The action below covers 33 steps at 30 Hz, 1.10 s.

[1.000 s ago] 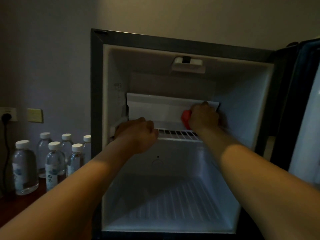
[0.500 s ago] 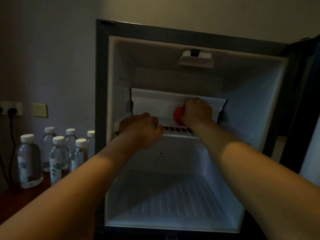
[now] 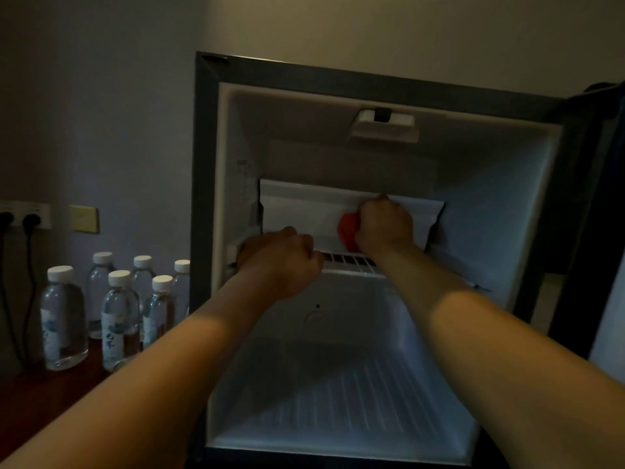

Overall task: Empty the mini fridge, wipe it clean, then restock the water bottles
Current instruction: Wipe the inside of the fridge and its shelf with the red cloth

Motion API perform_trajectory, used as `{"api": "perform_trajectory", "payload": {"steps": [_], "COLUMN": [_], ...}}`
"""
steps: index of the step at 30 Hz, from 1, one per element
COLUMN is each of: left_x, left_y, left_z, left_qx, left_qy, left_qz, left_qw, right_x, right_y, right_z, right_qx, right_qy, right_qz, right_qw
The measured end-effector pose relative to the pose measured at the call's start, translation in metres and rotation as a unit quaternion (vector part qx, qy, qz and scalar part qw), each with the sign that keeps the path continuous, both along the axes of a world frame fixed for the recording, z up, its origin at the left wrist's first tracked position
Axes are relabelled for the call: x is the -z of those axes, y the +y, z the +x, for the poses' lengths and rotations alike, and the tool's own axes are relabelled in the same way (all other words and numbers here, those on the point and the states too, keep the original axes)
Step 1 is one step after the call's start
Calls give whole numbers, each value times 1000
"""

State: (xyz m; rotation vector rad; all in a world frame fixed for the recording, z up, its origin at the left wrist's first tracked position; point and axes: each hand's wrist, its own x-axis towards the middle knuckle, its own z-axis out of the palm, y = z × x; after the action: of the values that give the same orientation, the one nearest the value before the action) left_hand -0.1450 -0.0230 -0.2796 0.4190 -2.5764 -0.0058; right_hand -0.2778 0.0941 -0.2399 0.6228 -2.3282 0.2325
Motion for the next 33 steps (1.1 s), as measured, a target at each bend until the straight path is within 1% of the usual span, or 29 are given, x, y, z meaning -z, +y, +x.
{"api": "perform_trajectory", "payload": {"steps": [4,8,13,15,17,19,21,22,24,26,27,29,33], "left_x": [2,1,1,3,5,3,-3,-6,-9,-8,-7,-4,8], "left_y": [-2,-4,-2,-1,1,1,-2,-4,-11,-24,-31,-44,-60], "left_z": [-2,0,12,23,39,56,72,80,89,90,89,87,77], "left_qx": [5,10,37,66,99,121,122,124,117,82,64,52,69], "left_qy": [12,21,-1,11,48,101,166,204,265,310,324,350,344], "left_qz": [-3,-12,-9,0,-5,-37,-75,-101,-184,-251,-257,-232,-194], "left_qw": [1000,1000,999,998,994,987,976,966,939,913,909,906,916], "right_x": [-1,6,10,10,11,13,13,13,11,7,5,5,8], "right_y": [-20,-6,11,11,11,10,8,7,3,-4,-9,-21,-50], "right_z": [9,4,-6,-7,-7,-7,-7,-7,-4,0,3,10,26], "right_qx": [-19,-40,-18,-15,-11,-12,-11,-10,-4,3,5,0,-9], "right_qy": [-3,-2,-25,-31,-30,-22,-7,-1,4,4,8,18,34], "right_qz": [24,-10,-25,-23,-20,-17,-8,1,22,36,40,46,87], "right_qw": [1000,999,999,999,999,1000,1000,1000,1000,999,999,999,996]}}
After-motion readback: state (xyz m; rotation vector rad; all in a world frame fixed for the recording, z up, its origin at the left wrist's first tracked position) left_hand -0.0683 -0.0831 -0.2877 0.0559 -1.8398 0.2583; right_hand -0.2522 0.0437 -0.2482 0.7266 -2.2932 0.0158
